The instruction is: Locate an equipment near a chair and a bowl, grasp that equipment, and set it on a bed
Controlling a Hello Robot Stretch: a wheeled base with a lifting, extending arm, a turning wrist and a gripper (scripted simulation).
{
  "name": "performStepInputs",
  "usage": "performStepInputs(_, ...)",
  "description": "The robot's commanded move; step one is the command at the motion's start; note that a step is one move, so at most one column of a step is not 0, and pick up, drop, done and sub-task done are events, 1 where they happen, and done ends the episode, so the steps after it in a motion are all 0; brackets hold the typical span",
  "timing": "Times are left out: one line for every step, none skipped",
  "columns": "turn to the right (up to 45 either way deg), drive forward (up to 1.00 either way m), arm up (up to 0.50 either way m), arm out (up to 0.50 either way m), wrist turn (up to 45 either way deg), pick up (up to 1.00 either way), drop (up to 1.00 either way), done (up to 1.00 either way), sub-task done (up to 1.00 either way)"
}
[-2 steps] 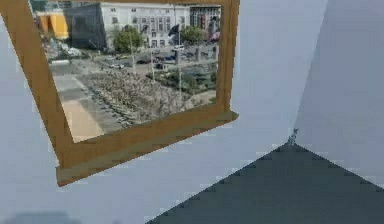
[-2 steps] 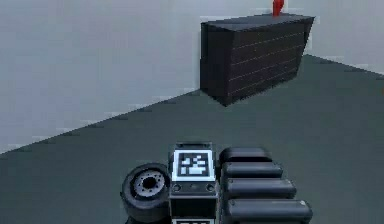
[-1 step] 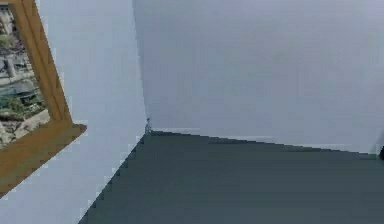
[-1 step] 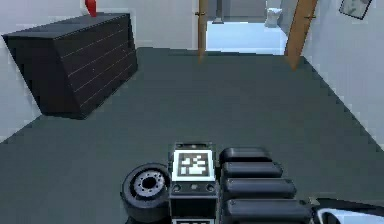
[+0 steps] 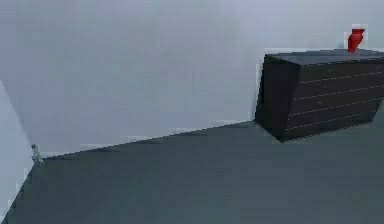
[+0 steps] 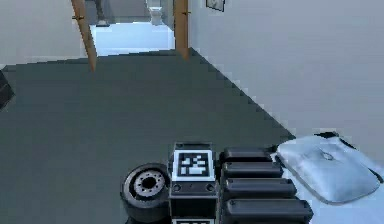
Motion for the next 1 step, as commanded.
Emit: performStepInputs(-45.0, 0.00, 0.00, 0.00, 0.0, 0.00, 0.00, 0.00, 0.00)
